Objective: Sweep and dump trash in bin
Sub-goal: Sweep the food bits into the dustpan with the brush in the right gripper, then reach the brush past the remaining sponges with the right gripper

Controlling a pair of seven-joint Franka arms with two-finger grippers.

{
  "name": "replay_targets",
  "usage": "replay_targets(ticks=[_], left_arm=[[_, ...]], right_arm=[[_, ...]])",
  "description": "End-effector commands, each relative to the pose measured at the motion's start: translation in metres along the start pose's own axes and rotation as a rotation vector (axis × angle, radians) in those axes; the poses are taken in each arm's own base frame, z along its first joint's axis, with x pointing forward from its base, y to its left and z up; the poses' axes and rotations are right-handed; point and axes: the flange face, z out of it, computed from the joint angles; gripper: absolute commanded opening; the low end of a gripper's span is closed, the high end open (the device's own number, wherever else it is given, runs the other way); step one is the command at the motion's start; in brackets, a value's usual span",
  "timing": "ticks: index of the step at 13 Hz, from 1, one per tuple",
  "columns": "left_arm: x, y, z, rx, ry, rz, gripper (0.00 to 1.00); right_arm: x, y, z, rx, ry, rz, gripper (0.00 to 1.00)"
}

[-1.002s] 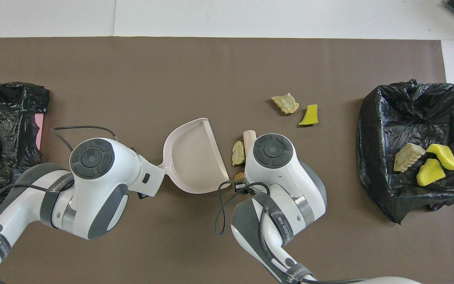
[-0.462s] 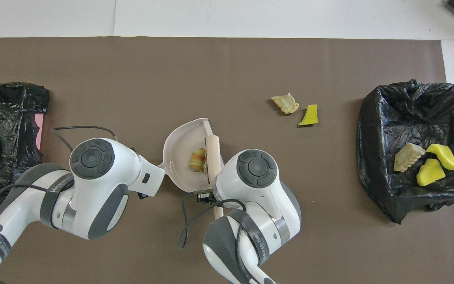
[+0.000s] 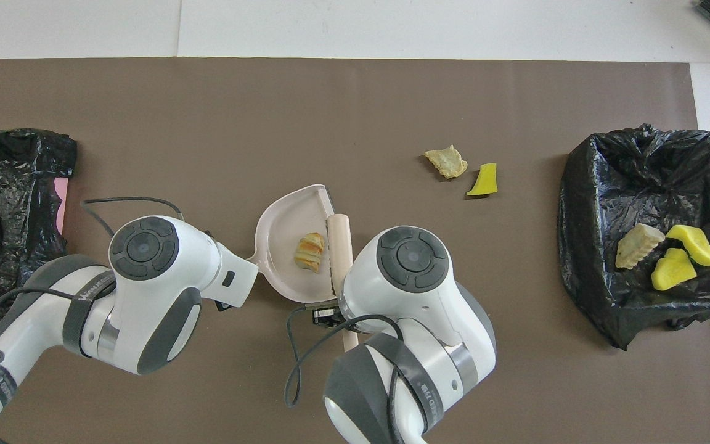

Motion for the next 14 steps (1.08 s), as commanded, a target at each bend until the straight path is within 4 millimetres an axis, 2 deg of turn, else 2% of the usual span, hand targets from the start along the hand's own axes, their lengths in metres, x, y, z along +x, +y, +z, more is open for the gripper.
replay_targets(ticks=[1, 3, 4, 6, 7, 9, 10, 12, 14], left_arm=[[-0.001, 0.016, -0.002, -0.004, -0.007, 0.021, 0.0], [-0.005, 0.019, -0.001, -0.033, -0.037, 0.068, 0.0], [-0.004, 0.02, -0.001, -0.031, -0.04, 0.106, 0.0], [-0.003, 0.018, -0.002, -0.017, -0.051, 0.162, 0.0], [-0.004, 0.02, -0.003, -0.016, -0.057, 0.18, 0.0], [0.005, 0.032, -0.001, -0.017, -0.062, 0.213, 0.0], [0.005, 0.033, -0.001, -0.018, -0.063, 0.209, 0.0], [0.001, 0.036, 0.002, -0.019, -0.064, 0.184, 0.0], [-0.001, 0.038, 0.004, -0.019, -0.066, 0.114, 0.0]], right_arm=[[0.015, 0.021, -0.049, -0.042, 0.023, 0.02, 0.0], [0.037, 0.049, -0.095, -0.133, 0.092, 0.03, 0.0], [0.047, 0.057, -0.104, -0.149, 0.117, 0.037, 0.0], [0.06, 0.077, -0.108, -0.251, 0.164, 0.038, 0.0], [0.072, 0.106, -0.113, -0.286, 0.174, 0.075, 0.0], [0.09, 0.156, -0.107, -0.332, 0.118, 0.075, 0.0], [0.094, 0.17, -0.103, -0.394, 0.103, 0.073, 0.0], [0.11, 0.192, -0.082, -0.489, 0.08, 0.067, 0.0], [0.125, 0.208, -0.064, -0.572, 0.074, 0.051, 0.0]])
